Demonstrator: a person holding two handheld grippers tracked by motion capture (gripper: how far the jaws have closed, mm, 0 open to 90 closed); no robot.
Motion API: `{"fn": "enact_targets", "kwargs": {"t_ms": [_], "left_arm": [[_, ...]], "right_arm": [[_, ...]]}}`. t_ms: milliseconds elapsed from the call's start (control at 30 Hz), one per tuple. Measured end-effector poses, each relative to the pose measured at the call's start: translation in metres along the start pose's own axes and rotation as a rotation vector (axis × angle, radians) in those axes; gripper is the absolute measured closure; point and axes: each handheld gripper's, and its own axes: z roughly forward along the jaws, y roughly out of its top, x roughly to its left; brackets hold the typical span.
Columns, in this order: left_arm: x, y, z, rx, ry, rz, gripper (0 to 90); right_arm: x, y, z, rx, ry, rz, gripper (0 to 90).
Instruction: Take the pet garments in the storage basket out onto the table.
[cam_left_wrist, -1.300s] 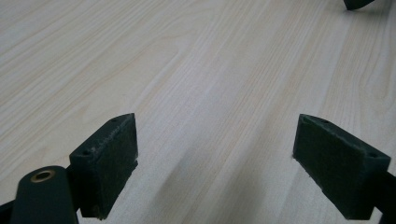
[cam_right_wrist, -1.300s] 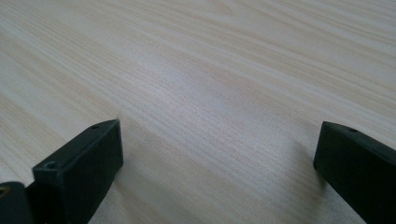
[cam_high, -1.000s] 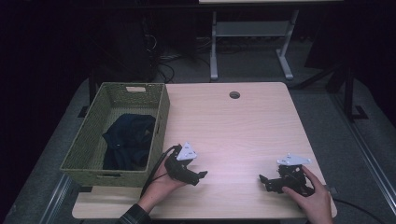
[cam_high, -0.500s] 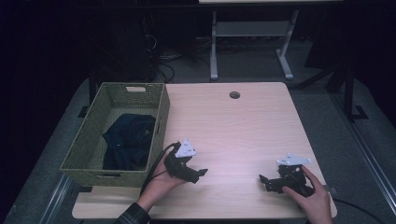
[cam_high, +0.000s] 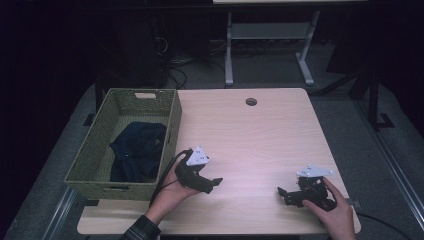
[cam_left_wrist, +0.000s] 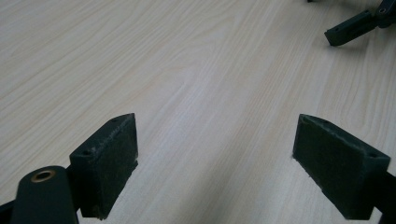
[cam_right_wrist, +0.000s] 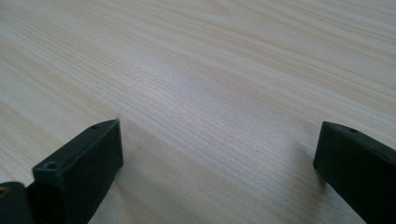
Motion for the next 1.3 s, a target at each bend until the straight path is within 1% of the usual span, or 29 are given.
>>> {"fn": "enact_targets", "kwargs": {"t_ms": [200,300,467,533,667,733,767,833,867,900,933,1067,1300], "left_arm": [[0.002,0.006,-0.003,-0.011,0.007,0.005,13.5],[0.003,0.007,-0.005,-0.018,0.005,-0.004,13.5],[0.004,0.011,-0.007,-0.025,0.006,0.003,13.5],[0.005,0.014,-0.010,-0.039,0.007,-0.001,13.5],[0.006,0.018,-0.013,-0.047,0.006,0.000,13.6],[0.007,0.020,-0.014,-0.050,0.004,0.000,13.6],[0.007,0.021,-0.015,-0.049,0.004,0.007,13.6],[0.008,0.022,-0.016,-0.058,0.002,-0.001,13.6],[0.008,0.023,-0.016,-0.062,0.003,-0.002,13.6],[0.008,0.024,-0.017,-0.057,0.002,0.007,13.6],[0.008,0.025,-0.018,-0.064,0.000,0.001,13.6],[0.009,0.027,-0.020,-0.067,-0.005,-0.001,13.8],[0.014,0.034,-0.029,-0.072,-0.016,0.002,14.1]], "right_arm": [[0.000,0.000,0.000,0.000,0.000,0.000,1.0],[0.000,0.000,0.000,-0.001,0.001,-0.001,1.0],[0.000,0.000,0.000,0.000,0.000,0.000,1.0],[0.000,0.000,0.000,-0.001,0.001,-0.002,1.0],[0.000,0.000,0.000,-0.001,0.000,-0.002,1.0],[0.000,0.000,0.000,-0.001,0.001,-0.002,1.0],[0.000,0.000,0.000,-0.001,0.001,-0.001,1.0],[0.000,0.000,0.000,-0.001,0.001,-0.001,1.0],[0.000,0.000,0.000,-0.001,0.001,0.000,1.0],[0.000,0.000,0.000,0.000,0.001,0.000,1.0],[0.000,0.000,0.000,0.000,0.001,0.001,1.1],[0.000,0.000,0.000,0.000,0.001,0.001,1.0],[0.000,0.000,0.000,-0.001,0.001,0.000,1.0]]}}
